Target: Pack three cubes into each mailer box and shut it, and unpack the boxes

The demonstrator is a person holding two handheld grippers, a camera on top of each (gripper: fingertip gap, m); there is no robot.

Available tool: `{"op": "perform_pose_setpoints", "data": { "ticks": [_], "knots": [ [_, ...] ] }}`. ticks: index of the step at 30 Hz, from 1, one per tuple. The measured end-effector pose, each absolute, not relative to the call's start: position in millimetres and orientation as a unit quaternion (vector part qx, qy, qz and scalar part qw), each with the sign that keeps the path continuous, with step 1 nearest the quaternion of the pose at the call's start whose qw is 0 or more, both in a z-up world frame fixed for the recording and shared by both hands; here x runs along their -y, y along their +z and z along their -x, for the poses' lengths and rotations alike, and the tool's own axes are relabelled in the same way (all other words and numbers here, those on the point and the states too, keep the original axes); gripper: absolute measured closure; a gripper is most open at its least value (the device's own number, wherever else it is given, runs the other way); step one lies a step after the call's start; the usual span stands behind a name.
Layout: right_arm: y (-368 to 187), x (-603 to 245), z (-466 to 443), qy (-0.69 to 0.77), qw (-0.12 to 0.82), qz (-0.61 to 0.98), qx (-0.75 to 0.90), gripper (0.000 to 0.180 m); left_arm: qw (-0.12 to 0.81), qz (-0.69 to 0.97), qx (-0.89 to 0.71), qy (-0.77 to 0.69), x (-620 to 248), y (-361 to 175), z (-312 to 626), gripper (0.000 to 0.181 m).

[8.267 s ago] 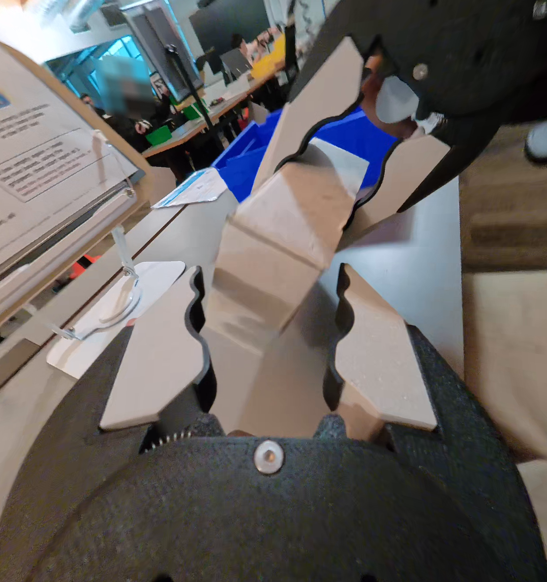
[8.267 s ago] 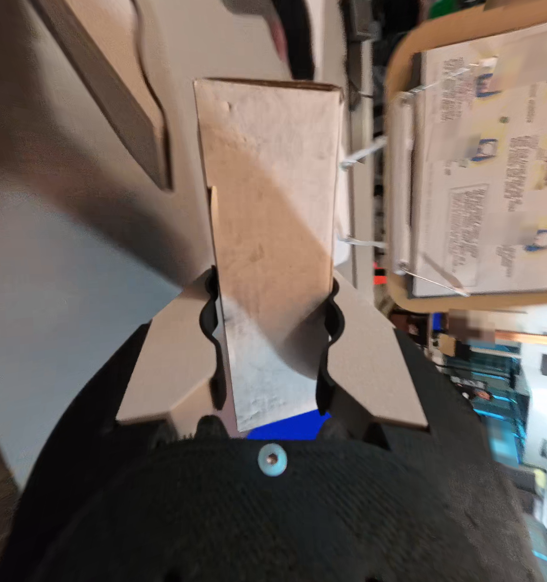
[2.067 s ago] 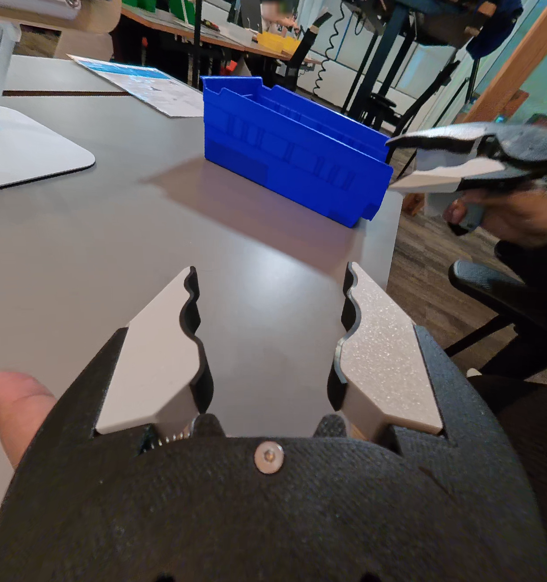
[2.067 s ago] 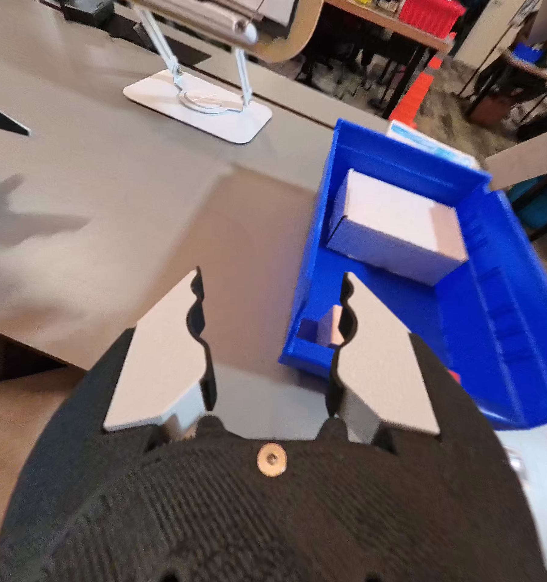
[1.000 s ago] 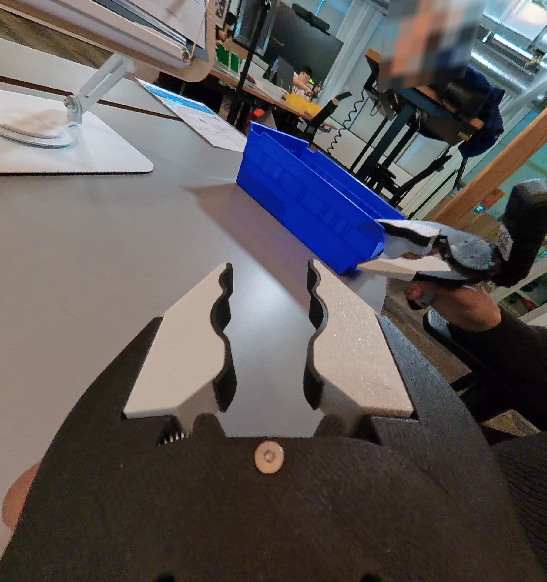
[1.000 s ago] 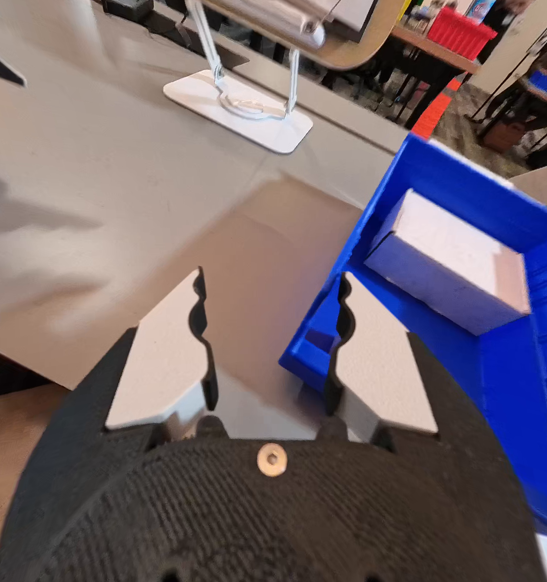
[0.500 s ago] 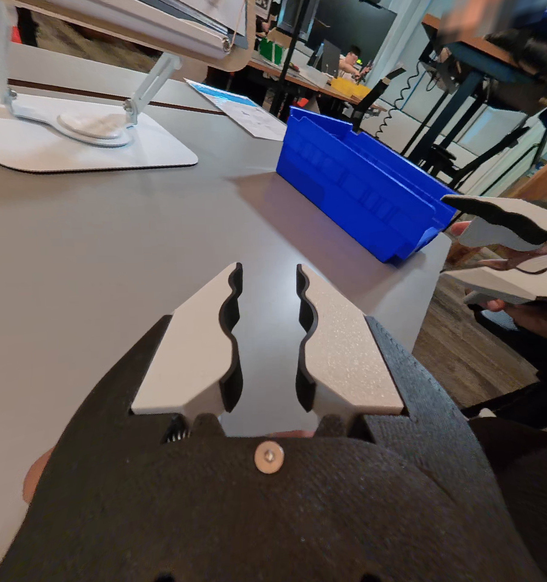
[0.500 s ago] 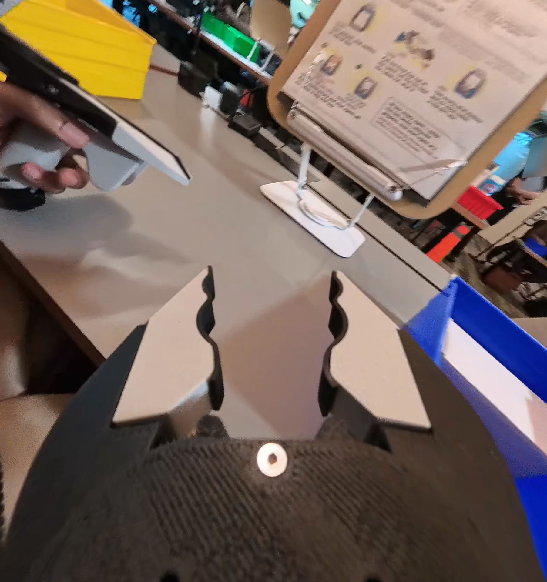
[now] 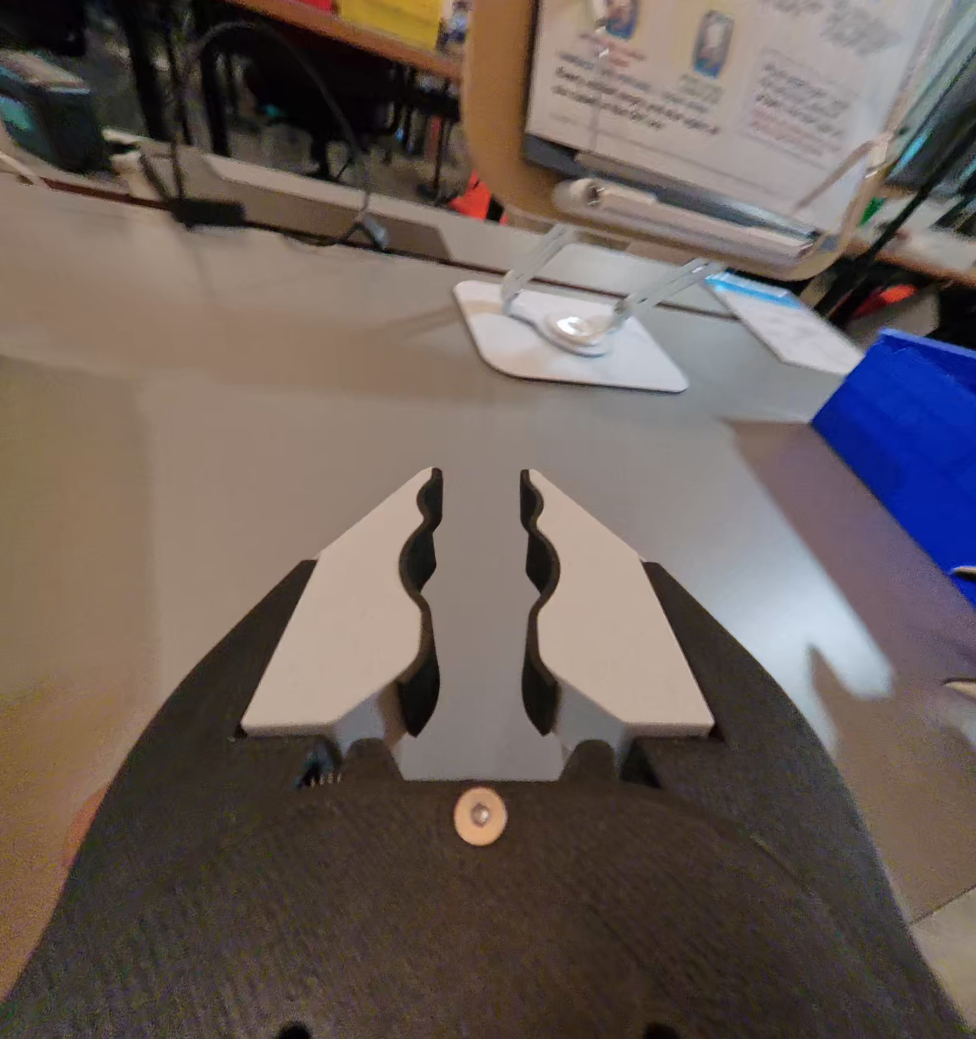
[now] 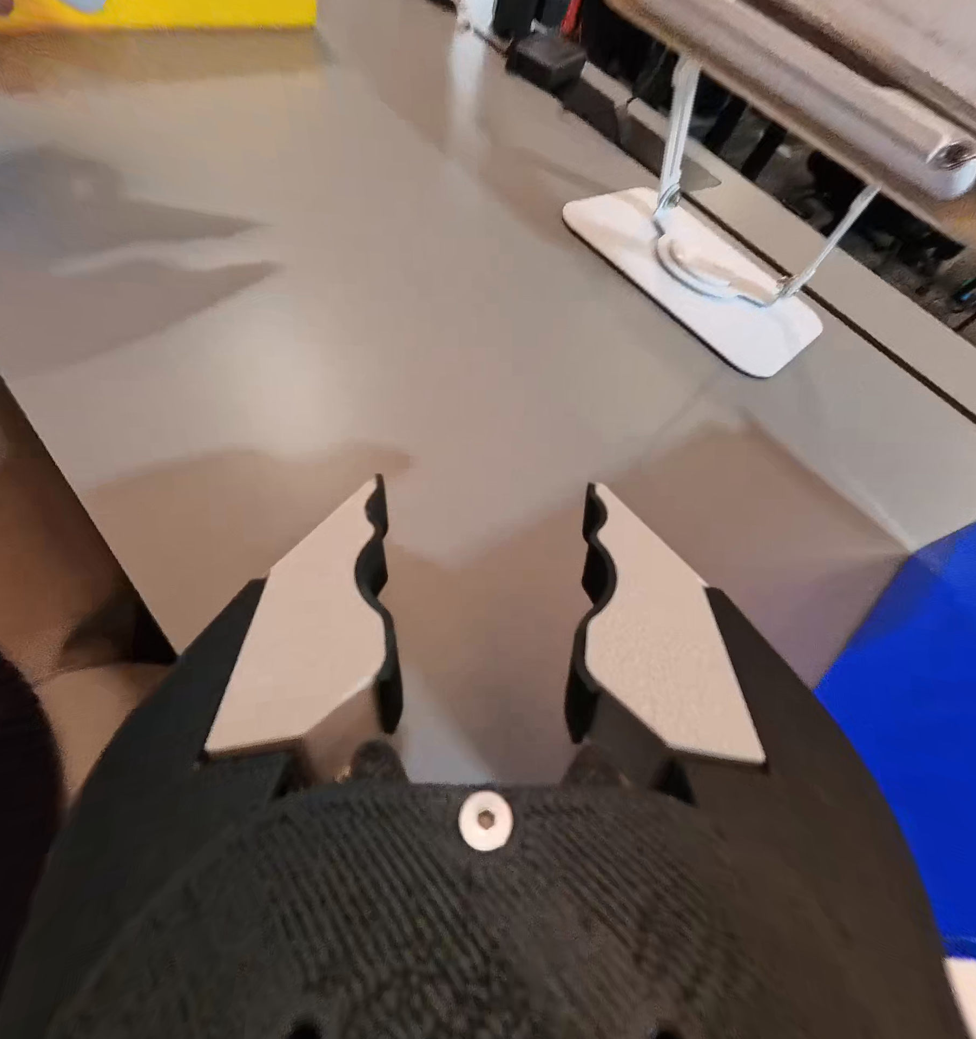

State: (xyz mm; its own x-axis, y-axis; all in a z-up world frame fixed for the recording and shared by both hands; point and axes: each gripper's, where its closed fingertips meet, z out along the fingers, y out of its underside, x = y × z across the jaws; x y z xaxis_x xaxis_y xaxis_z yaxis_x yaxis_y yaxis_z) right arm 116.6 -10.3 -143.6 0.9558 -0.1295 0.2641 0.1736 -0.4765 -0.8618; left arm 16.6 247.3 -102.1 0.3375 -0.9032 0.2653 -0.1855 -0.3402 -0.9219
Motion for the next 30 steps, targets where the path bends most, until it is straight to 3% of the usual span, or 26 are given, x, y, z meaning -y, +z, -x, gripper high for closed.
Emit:
{"op": "perform_pose_setpoints", "data": {
  "ticks": [7, 12, 14, 16, 20, 30],
  "knots": [
    [-162, 8, -94, -0.101, 0.487, 0.867, 0.025, 0.107, 0.548, 0.712, -0.415, -0.144, -343, -73, 72, 0.126],
    [-165, 6, -90, -0.127, 0.476, 0.868, 0.054, 0.109, 0.525, 0.727, -0.442, 0.025, -385, -117, 112, 0.111],
    [-163, 3, -90, -0.13, 0.477, 0.868, 0.058, 0.11, 0.519, 0.737, -0.432, 0.023, -390, -130, 114, 0.124],
    [-159, -2, -88, -0.127, 0.485, 0.863, 0.061, 0.111, 0.519, 0.738, -0.43, 0.031, -393, -139, 118, 0.15],
    [-163, -13, -80, -0.111, 0.483, 0.865, 0.082, 0.111, 0.5, 0.743, -0.443, -0.032, -380, -142, 115, 0.17],
    [-161, -31, -69, -0.098, 0.489, 0.858, 0.121, 0.114, 0.472, 0.747, -0.461, -0.08, -357, -142, 139, 0.173]
  ]
}}
